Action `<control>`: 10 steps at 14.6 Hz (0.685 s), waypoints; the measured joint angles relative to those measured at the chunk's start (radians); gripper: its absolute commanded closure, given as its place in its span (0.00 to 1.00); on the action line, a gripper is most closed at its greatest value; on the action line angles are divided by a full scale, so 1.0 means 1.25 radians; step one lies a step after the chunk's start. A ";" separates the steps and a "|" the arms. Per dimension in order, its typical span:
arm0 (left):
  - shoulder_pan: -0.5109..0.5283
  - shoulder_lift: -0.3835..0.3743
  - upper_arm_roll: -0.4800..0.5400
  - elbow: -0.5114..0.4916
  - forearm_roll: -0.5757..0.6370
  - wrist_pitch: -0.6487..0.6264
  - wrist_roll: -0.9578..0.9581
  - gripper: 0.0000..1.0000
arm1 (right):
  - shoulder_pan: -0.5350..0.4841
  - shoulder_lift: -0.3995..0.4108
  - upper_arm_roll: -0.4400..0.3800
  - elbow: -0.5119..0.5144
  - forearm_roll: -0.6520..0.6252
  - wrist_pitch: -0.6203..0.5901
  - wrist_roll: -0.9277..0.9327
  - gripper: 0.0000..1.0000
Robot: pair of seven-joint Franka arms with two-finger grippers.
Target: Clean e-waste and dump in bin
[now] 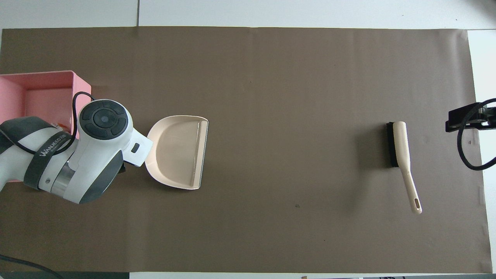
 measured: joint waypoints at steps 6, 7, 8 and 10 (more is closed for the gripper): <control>0.157 -0.051 0.007 0.012 -0.140 -0.009 -0.137 0.02 | 0.000 0.000 0.000 0.000 0.009 0.009 0.000 0.01; 0.186 -0.055 0.009 0.023 -0.164 -0.016 -0.178 0.02 | 0.000 0.000 0.000 0.000 0.011 0.009 0.000 0.01; 0.212 -0.057 0.010 0.038 -0.187 -0.024 -0.210 0.02 | 0.000 0.000 0.000 0.000 0.012 0.010 -0.003 0.01; 0.251 -0.058 0.011 0.078 -0.225 -0.045 -0.262 0.02 | 0.000 0.000 0.000 0.000 0.027 0.012 -0.011 0.01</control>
